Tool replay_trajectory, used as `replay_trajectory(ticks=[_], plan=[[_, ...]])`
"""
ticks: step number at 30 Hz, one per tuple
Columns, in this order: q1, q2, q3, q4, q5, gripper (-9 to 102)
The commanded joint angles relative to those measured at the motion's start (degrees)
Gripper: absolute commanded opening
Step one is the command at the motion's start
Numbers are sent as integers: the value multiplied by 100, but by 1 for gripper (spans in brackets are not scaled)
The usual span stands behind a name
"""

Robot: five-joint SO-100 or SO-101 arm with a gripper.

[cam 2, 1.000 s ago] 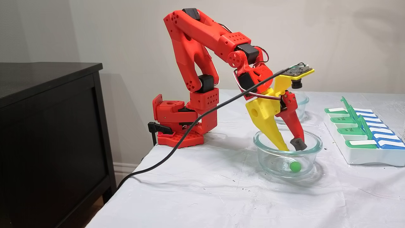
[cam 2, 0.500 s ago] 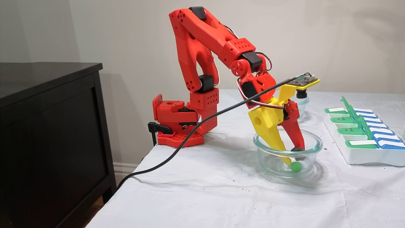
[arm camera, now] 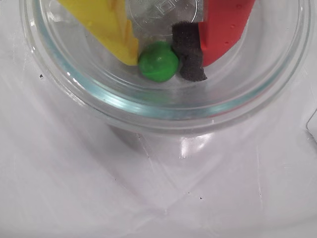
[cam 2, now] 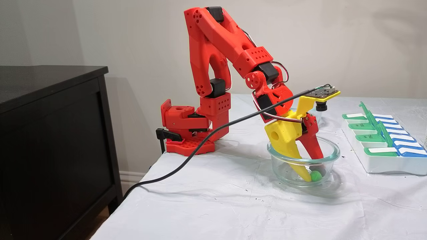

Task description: Sort medicines into box.

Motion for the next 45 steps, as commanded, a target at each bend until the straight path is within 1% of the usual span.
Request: replay_trajectory(ticks=[1,5,9,15,17,22,23,25,27,29,33,34,37,38,42,45], plan=[[44,44,-176,-176,-35,14],[26,44,-141,-229,-44,11],[-26,105,-79,-246,-97,1],[-70,264,0,-149,-97,0],[-132,501,26,167,-70,0],[-413,1846,-141,1714,343,0],[-475,2127,-211,1978,483,0],[-668,2760,-246,2171,896,0],[-888,3226,-255,2013,1626,0],[-1037,3287,-483,1925,2320,0],[-1266,2417,-1521,2109,3568,0],[-1345,2171,-1723,2065,3806,0],[-1573,1389,-2232,1564,4772,0],[-1670,1063,-2496,1556,5027,0],[-2057,-114,-3313,1556,5722,0],[-2259,-791,-3753,1573,6003,0]])
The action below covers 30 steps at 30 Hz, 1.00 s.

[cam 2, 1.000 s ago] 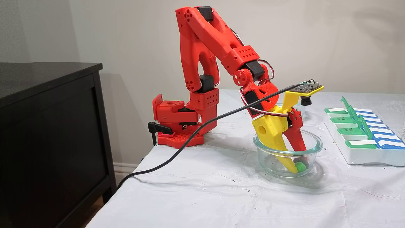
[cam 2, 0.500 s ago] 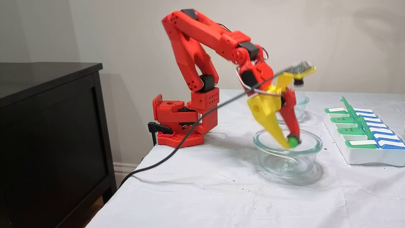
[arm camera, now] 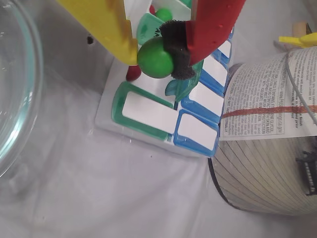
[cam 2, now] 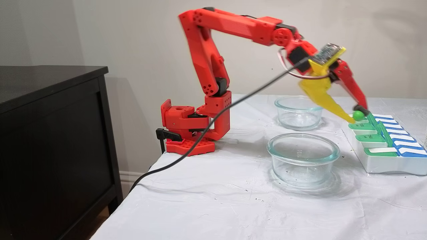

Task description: Sort medicines into box.

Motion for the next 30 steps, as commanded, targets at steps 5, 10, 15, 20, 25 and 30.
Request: replay_trajectory(ticks=[5,10,15,20,25,30], plan=[[-422,-1028,-1450,-9,510,0],[-431,-1257,-1688,79,519,0],[-360,-1600,-2083,325,633,0],[-325,-1854,-2417,791,703,2],[-343,-1652,-2065,668,747,23],[-325,-1380,-1784,492,721,29]])
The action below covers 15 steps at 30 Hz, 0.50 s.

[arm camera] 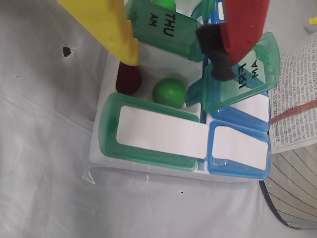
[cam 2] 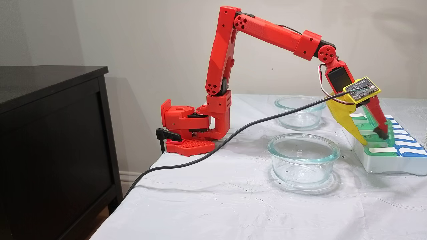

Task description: Sort medicines into box.

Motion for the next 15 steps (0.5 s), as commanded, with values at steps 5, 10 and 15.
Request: replay_trajectory(ticks=[5,10,15], plan=[[79,923,88,-211,-185,17],[220,1468,202,-123,-404,0],[53,2382,343,18,-378,0]])
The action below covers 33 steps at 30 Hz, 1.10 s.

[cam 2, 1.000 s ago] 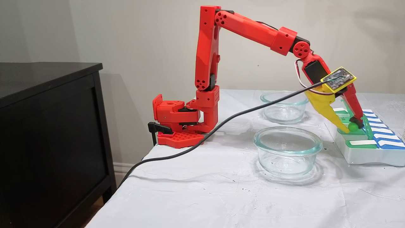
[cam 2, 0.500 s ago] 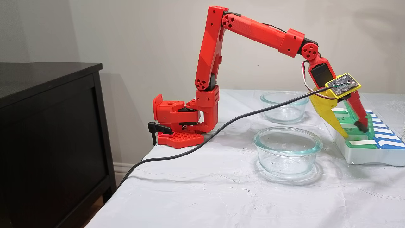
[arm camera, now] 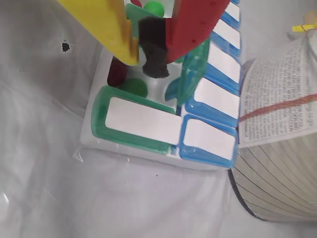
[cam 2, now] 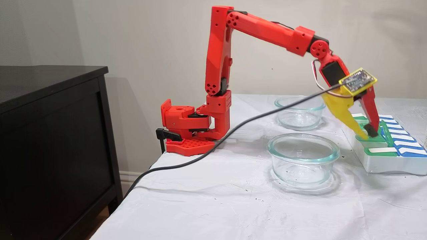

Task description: Sort medicines into box.

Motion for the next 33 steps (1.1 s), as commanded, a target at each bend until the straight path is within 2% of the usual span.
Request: replay_trajectory(ticks=[1,3,6,10,15,24,33], plan=[[-360,1503,70,9,26,0],[-791,1872,360,-176,88,0],[-1477,2197,932,-1011,299,0],[-2118,1758,958,-1837,571,0],[-2522,1169,1336,-3296,615,0],[-2417,853,1310,-3656,817,0],[-2153,422,1020,-3639,888,0]])
